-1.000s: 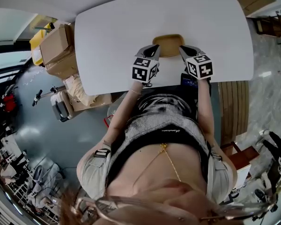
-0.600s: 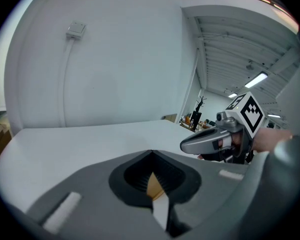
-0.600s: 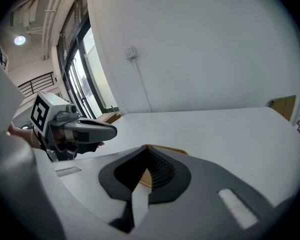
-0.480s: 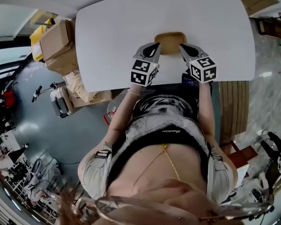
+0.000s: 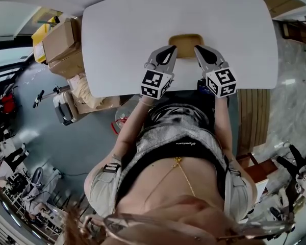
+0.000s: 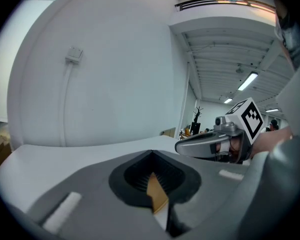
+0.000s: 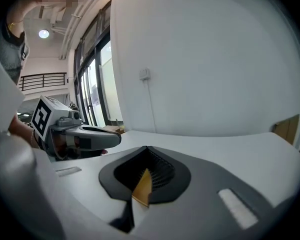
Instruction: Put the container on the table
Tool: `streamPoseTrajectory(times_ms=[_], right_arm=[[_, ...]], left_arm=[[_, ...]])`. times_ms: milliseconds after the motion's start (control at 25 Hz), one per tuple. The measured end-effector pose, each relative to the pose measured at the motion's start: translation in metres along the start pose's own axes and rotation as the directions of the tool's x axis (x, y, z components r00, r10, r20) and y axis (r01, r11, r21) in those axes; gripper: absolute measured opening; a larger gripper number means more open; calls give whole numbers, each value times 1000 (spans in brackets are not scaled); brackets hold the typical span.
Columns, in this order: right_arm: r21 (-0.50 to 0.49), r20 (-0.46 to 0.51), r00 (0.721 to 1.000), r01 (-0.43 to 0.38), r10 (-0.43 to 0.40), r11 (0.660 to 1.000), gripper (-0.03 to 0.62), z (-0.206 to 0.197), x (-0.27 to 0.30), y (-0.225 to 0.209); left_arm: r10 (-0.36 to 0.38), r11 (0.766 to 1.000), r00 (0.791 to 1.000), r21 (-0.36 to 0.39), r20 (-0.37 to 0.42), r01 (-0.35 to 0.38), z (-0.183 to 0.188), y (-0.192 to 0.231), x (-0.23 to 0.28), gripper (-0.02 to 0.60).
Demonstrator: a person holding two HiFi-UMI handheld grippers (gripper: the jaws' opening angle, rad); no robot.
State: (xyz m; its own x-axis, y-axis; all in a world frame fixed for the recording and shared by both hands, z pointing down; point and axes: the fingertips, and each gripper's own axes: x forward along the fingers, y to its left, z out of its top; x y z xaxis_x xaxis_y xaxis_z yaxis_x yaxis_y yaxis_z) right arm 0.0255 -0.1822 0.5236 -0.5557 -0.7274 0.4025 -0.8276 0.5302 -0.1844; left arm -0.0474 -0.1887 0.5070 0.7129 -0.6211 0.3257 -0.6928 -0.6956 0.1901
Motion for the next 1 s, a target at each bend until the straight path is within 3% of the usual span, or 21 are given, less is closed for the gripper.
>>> streamPoseTrajectory(times_ms=[560, 1000], right_arm=[[-73, 159, 985, 81, -68, 994, 26, 26, -20, 7], [-88, 171, 983, 84, -68, 992, 25, 34, -28, 7]], left_arm=[[1, 998, 988, 58, 152, -10, 25, -12, -3, 0], [-12, 997, 985, 78, 170, -1, 32, -25, -1, 0]])
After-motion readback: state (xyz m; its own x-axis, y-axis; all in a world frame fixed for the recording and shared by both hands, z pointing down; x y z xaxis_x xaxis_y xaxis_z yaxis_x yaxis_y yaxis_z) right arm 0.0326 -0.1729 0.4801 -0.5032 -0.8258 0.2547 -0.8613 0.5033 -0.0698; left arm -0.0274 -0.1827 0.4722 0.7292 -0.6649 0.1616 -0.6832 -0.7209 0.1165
